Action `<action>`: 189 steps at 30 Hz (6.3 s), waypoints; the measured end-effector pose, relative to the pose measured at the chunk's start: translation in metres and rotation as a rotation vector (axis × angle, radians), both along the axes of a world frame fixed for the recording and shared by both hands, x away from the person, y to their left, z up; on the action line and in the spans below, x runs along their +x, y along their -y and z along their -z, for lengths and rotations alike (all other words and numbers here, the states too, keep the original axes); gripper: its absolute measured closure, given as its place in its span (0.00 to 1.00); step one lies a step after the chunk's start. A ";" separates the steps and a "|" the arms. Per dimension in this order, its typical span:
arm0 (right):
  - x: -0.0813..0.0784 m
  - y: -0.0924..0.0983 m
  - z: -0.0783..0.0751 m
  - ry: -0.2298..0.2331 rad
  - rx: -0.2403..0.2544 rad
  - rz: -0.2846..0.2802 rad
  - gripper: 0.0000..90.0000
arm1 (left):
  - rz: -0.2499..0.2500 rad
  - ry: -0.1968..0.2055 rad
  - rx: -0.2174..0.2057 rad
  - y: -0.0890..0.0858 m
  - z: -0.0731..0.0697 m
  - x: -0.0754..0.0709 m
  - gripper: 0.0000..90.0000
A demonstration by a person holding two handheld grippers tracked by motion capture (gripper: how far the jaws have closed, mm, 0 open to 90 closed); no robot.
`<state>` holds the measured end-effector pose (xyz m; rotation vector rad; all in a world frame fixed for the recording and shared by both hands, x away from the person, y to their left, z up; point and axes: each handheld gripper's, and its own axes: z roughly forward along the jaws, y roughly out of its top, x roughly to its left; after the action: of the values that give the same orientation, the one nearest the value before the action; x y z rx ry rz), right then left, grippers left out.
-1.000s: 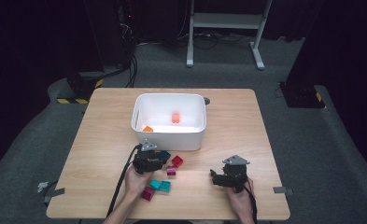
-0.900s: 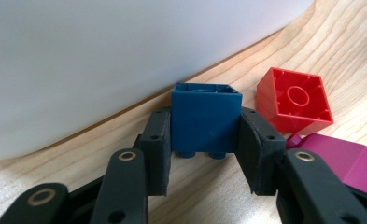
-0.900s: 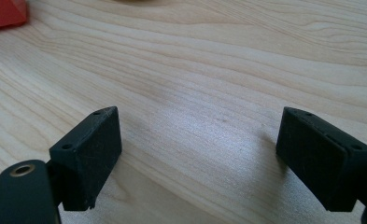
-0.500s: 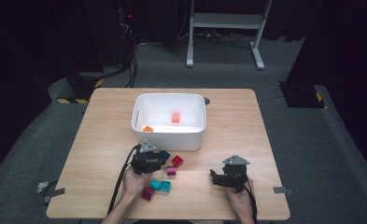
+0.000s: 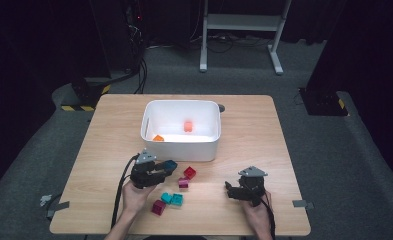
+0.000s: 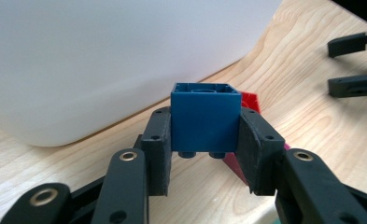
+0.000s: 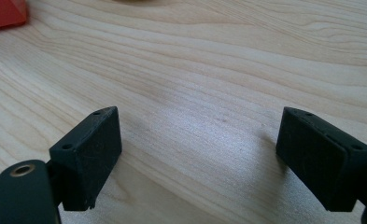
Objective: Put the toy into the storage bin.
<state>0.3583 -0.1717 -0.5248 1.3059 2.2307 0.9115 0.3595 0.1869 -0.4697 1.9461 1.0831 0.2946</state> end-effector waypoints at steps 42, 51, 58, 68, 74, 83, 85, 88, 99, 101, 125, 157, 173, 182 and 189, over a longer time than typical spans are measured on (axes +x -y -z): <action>0.000 0.000 0.000 -0.001 0.001 0.001 0.15 | 0.063 0.084 -0.075 -0.023 -0.104 0.008 0.65; 0.000 0.000 0.000 0.000 -0.001 0.003 0.15 | 0.047 0.090 -0.126 -0.028 -0.116 0.024 0.65; 0.000 0.000 0.000 0.000 0.000 0.003 0.15 | 0.032 0.096 -0.138 -0.027 -0.121 0.034 0.65; -0.001 0.000 0.000 0.000 -0.001 0.003 0.15 | 0.016 0.110 -0.113 -0.015 -0.125 0.050 0.65; -0.001 0.000 0.000 0.000 -0.003 0.001 0.15 | 0.006 0.116 -0.104 -0.008 -0.127 0.059 0.65; -0.001 0.000 0.000 0.000 -0.001 0.000 0.15 | -0.027 0.113 -0.065 -0.001 -0.124 0.075 0.65; -0.001 0.000 0.000 0.000 -0.002 0.000 0.15 | -0.032 0.110 -0.057 0.001 -0.122 0.079 0.65; -0.001 0.000 0.000 0.000 -0.002 0.001 0.15 | -0.036 0.099 -0.046 0.004 -0.119 0.084 0.65; -0.001 0.000 0.000 0.000 -0.002 0.001 0.15 | -0.068 0.070 -0.026 0.008 -0.108 0.100 0.65; -0.001 0.000 0.000 0.000 -0.002 0.001 0.15 | -0.068 0.069 -0.022 0.008 -0.107 0.101 0.64; -0.001 0.000 0.000 0.001 -0.001 -0.001 0.15 | -0.078 0.108 0.036 0.009 -0.109 0.084 0.35; -0.001 0.000 0.000 0.000 -0.002 0.001 0.15 | -0.038 0.102 -0.001 -0.019 -0.076 -0.009 0.23; -0.001 0.000 0.000 0.000 -0.002 0.001 0.15 | 0.023 0.008 -0.011 0.012 -0.022 -0.023 0.23; -0.001 0.000 0.000 0.000 -0.002 0.001 0.15 | 0.092 -0.053 0.034 0.037 -0.001 -0.014 0.24; -0.001 0.000 0.000 0.000 -0.002 0.000 0.15 | 0.099 -0.077 0.095 0.052 0.010 -0.008 0.29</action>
<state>0.3574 -0.1721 -0.5247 1.3052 2.2304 0.9095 0.3514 0.1352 -0.4801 2.1038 1.0337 0.2222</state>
